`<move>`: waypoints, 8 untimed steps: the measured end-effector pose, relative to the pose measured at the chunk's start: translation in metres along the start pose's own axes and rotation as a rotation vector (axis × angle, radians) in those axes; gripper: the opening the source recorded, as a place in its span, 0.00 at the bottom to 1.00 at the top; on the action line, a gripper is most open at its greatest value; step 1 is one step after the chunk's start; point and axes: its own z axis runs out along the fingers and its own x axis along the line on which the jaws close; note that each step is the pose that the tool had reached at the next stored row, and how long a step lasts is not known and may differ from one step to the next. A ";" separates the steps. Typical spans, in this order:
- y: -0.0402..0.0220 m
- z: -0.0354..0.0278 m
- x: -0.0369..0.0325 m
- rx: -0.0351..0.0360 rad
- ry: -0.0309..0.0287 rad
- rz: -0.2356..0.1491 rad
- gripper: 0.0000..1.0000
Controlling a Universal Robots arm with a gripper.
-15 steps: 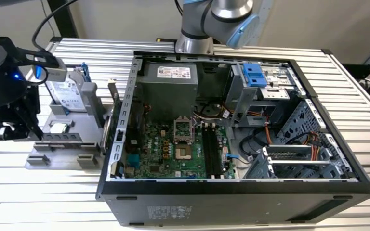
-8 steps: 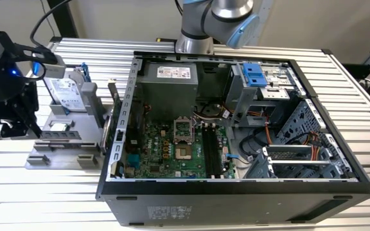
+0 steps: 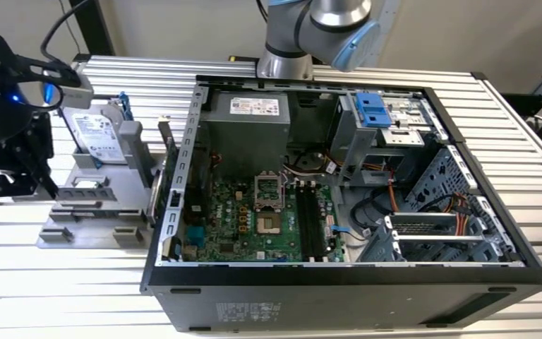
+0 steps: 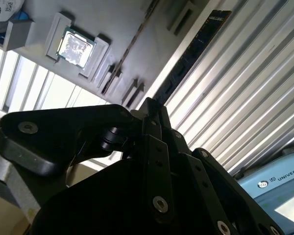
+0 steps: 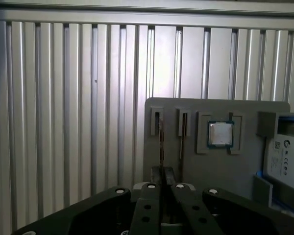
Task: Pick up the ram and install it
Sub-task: 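Pick up the ram and move it above insertion slot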
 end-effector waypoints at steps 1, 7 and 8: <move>0.0000 -0.0012 0.0000 -0.0001 0.0000 0.000 0.00; 0.0001 -0.0078 -0.0001 0.0000 0.0000 0.000 0.00; 0.0001 -0.0090 0.0000 0.0000 0.0000 0.000 0.00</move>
